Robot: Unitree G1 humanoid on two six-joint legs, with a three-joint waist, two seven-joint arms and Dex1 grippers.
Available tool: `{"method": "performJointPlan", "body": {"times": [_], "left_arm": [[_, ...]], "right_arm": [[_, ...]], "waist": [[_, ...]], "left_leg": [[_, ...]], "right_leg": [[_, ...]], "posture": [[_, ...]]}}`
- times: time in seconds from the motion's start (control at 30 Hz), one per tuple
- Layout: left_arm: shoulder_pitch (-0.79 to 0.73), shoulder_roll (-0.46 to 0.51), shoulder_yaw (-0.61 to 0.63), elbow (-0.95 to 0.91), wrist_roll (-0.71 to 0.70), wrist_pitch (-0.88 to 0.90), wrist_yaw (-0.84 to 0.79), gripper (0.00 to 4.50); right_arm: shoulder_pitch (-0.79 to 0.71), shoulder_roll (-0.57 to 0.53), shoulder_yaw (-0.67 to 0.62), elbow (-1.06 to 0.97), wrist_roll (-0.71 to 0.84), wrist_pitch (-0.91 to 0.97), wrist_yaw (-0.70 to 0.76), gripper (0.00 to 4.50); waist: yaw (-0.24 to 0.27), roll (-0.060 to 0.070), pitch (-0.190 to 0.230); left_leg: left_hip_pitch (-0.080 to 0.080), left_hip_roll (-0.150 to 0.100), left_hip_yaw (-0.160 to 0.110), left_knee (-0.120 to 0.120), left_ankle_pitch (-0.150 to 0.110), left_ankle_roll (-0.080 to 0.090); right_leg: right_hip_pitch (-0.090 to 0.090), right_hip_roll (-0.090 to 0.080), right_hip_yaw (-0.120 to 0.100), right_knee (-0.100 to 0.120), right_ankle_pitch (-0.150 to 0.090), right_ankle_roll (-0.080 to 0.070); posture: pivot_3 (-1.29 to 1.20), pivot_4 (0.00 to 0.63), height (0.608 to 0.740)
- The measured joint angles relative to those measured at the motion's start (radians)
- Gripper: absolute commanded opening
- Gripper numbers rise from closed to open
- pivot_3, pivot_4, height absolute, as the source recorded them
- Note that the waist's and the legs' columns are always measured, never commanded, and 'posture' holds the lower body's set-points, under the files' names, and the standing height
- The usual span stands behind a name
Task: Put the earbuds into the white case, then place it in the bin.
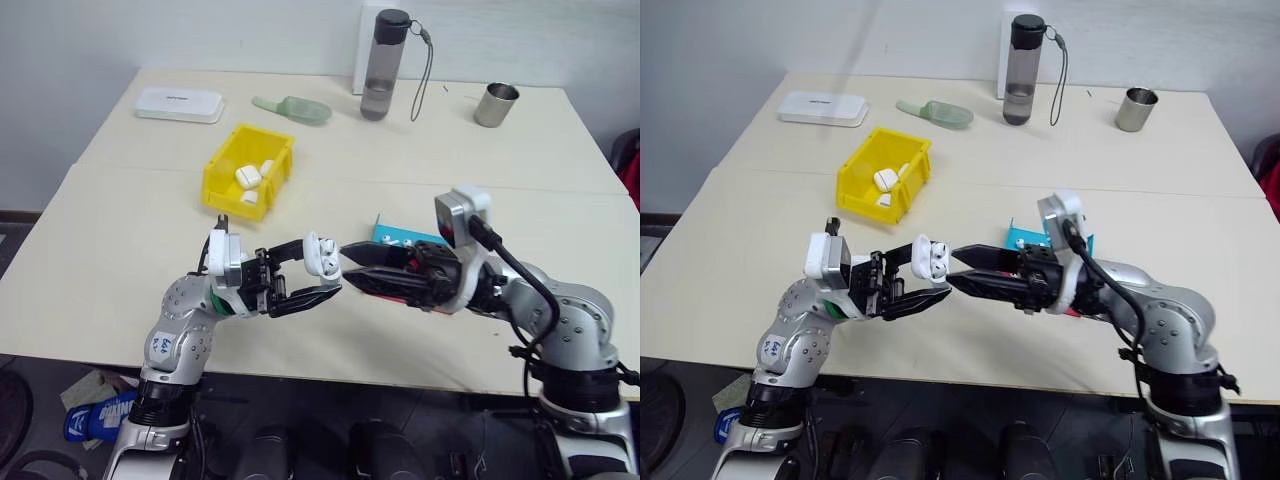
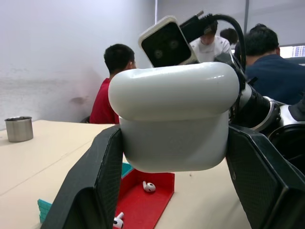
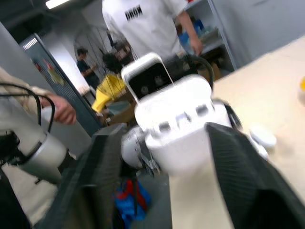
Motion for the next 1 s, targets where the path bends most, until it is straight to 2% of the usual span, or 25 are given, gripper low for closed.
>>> {"method": "performJointPlan", "body": {"times": [0.13,0.23,0.37,0.47,0.57,0.6,0.8,1.0], "left_arm": [[0.018,0.062,0.011,0.003,0.017,0.012,0.003,2.79],[0.02,0.106,0.016,0.01,0.062,0.017,0.016,2.79],[-0.019,0.166,-0.04,0.042,0.183,0.018,0.035,2.79],[-0.06,0.199,-0.087,0.044,0.26,0.03,0.048,2.79],[-0.1,0.209,-0.123,0.036,0.296,0.077,0.064,2.79],[-0.112,0.217,-0.14,0.035,0.309,0.092,0.064,2.79],[-0.153,0.243,-0.217,-0.001,0.348,0.164,0.043,2.79],[-0.168,0.243,-0.223,-0.001,0.361,0.177,0.035,2.79]], "right_arm": [[0.039,-0.116,-0.108,0.004,0.117,0.051,-0.001,3.75],[0.06,-0.172,-0.151,0.004,0.122,0.054,0.005,3.75],[0.056,-0.148,-0.125,0.009,-0.01,-0.06,0.016,2.51],[0.039,-0.136,-0.029,0.019,-0.194,-0.202,0.071,1.38],[-0.007,-0.099,0.057,0.023,-0.287,-0.274,0.105,0.27],[-0.028,-0.089,0.083,0.024,-0.303,-0.28,0.112,0.02],[-0.161,-0.06,0.224,0.018,-0.394,-0.287,0.14,0.02],[-0.181,-0.058,0.302,0.015,-0.459,-0.271,0.148,0.02]], "waist": [[0.006,0.0,0.0],[0.008,0.0,0.0],[0.012,-0.001,0.0],[0.015,-0.001,0.0],[0.015,-0.001,0.0],[0.014,-0.001,0.0],[0.015,0.0,0.0],[0.016,-0.001,0.001]], "left_leg": [[-0.001,0.0,0.0,0.0,0.0,0.0],[0.0,0.001,0.0,0.0,0.0,0.0],[0.0,0.0,0.001,0.0,0.0,0.0],[-0.001,0.0,0.001,-0.001,0.0,0.0],[-0.002,0.0,0.001,-0.001,0.0,0.0],[-0.002,0.0,0.001,-0.001,0.0,0.0],[-0.002,0.0,0.0,0.0,0.0,0.0],[-0.003,0.0,0.0,0.0,0.0,0.0]], "right_leg": [[0.0,0.0,0.0,-0.001,0.0,0.0],[0.0,0.0,0.0,-0.002,0.0,0.0],[0.0,0.001,0.0,-0.002,0.0,0.0],[-0.001,0.001,0.0,-0.002,0.0,0.0],[-0.002,0.001,0.0,-0.001,0.0,0.0],[-0.002,0.001,0.0,-0.001,0.0,0.0],[-0.002,0.001,-0.001,0.0,0.0,0.0],[-0.002,0.0,-0.001,0.0,0.0,0.0]], "posture": [[0.0,0.15,0.74],[0.0,0.15,0.74],[0.0,0.15,0.74],[0.0,0.15,0.74],[0.0,0.15,0.74],[0.0,0.15,0.74],[0.0,0.15,0.74],[0.0,0.15,0.74]]}}
